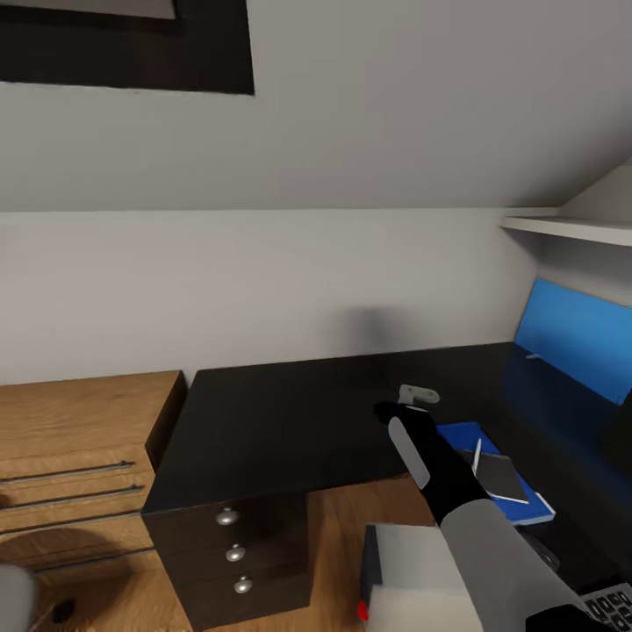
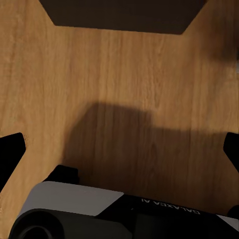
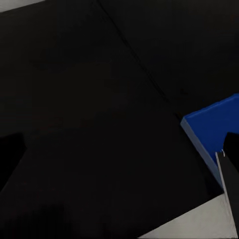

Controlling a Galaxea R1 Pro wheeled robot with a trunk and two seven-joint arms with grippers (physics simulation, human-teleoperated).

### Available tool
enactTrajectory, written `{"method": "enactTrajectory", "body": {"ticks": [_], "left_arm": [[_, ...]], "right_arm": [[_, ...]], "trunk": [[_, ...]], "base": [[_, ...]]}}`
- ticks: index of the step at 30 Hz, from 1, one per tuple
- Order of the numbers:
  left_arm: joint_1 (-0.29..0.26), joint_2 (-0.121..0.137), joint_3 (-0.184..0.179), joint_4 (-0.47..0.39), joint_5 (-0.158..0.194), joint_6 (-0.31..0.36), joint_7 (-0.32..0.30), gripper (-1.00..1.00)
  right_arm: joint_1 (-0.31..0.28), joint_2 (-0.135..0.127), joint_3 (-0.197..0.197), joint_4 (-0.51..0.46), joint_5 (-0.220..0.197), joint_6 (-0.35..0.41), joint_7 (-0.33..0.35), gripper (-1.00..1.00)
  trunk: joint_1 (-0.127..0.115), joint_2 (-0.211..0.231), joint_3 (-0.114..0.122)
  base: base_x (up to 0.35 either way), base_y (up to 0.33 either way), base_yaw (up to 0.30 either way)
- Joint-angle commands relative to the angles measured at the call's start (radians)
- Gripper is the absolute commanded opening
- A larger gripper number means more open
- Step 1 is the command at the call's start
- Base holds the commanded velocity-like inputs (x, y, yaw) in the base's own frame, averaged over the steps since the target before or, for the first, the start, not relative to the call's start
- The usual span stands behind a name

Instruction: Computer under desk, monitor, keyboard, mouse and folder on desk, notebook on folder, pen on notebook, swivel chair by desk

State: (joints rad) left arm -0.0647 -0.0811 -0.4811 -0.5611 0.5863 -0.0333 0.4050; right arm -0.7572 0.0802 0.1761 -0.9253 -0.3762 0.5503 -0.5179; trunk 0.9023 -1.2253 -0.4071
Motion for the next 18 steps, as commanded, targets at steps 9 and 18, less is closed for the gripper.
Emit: {"method": "enactTrajectory", "body": {"ticks": [9,18], "left_arm": [[-0.001,0.001,-0.007,0.0,0.01,-0.009,0.009,1.0],[-0.001,0.001,-0.008,0.0,0.01,-0.066,0.007,1.0]], "right_arm": [[-0.001,-0.001,0.002,-0.002,-0.01,0.002,-0.011,1.0],[-0.001,-0.003,0.001,-0.004,-0.009,0.004,-0.011,1.0]], "trunk": [[0.0,-0.001,-0.001],[0.0,-0.001,-0.001]], "base": [[0.0,0.0,0.274],[0.0,0.0,0.084]]}}
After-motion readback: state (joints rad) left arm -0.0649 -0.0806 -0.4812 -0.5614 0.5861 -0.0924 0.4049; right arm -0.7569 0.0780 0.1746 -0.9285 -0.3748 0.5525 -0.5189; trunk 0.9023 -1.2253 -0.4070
